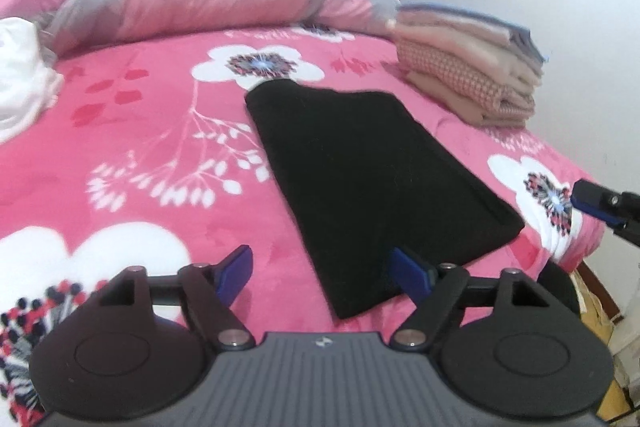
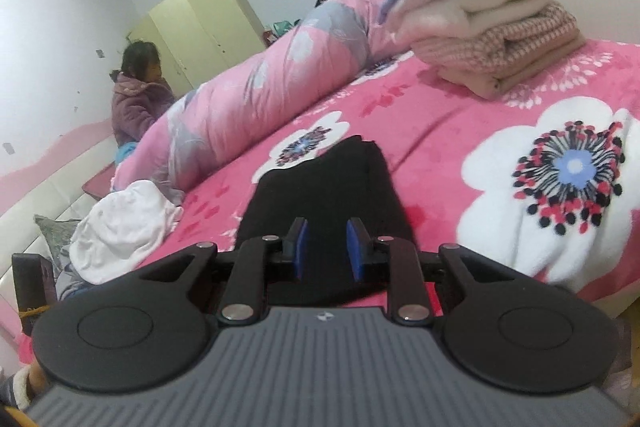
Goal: Fold clothes
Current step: 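Open both grippers and release the black T-shirt, then raise both open grippers away from the flattened shirt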
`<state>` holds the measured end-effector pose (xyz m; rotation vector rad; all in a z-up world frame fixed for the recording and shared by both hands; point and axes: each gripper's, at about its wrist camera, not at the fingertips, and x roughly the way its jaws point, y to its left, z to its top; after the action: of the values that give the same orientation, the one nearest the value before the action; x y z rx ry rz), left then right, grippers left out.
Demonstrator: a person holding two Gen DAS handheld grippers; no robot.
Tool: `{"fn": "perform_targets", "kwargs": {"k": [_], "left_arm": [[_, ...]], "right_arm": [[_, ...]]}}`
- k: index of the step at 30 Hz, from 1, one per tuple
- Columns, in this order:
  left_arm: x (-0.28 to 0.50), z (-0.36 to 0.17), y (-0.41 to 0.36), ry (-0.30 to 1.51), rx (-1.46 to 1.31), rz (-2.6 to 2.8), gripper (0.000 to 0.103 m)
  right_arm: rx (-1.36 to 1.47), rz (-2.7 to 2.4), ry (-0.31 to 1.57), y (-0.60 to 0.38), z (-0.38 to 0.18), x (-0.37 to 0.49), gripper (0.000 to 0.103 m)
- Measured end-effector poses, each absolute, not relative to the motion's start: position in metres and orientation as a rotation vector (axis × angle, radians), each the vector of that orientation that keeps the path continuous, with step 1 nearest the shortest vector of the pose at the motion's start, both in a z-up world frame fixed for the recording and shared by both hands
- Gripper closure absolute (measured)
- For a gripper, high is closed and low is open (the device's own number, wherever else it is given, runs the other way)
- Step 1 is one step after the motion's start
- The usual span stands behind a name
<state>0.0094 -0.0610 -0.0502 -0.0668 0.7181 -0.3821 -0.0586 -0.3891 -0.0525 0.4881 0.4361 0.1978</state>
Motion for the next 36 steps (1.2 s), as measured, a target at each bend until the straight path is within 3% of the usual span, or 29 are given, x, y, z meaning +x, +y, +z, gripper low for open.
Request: {"fn": "perform_targets", "kwargs": {"k": [10, 15, 20, 22, 24, 27, 29, 36], "left_arm": [[-0.024, -0.028, -0.038, 0.631, -0.069, -0.316, 0.007], [-0.032, -0.023, -0.029, 0.632, -0.043, -0.304, 0.002], [-0.040, -0.019, -0.022, 0.618, -0.018, -0.308, 0.000], [-0.042, -0.017, -0.021, 0.608, -0.025, -0.298, 0.000], [-0.043, -0.017, -0.021, 0.602, -0.037, -0.290, 0.000], [-0.041, -0.018, -0.020, 0.612, -0.052, -0.282, 0.000], [-0.039, -0.020, -0.021, 0.623, -0.056, -0.269, 0.000], [-0.021, -0.028, -0.023, 0.653, -0.047, -0.200, 0.000]], "right_arm": [[0.458, 0.197, 0.399, -0.351, -0.028, -0.074, 0.078], [0.365, 0.159, 0.383, -0.328, -0.012, -0.079, 0.057], [0.289, 0.144, 0.358, -0.306, -0.001, -0.082, 0.044], [0.268, 0.138, 0.352, -0.301, 0.004, -0.082, 0.034], [0.243, 0.135, 0.347, -0.296, 0.009, -0.082, 0.016], [0.222, 0.146, 0.342, -0.293, 0.016, -0.078, 0.006], [0.217, 0.153, 0.336, -0.291, 0.020, -0.075, 0.001], [0.104, 0.097, 0.356, -0.275, 0.014, -0.057, 0.001]]}}
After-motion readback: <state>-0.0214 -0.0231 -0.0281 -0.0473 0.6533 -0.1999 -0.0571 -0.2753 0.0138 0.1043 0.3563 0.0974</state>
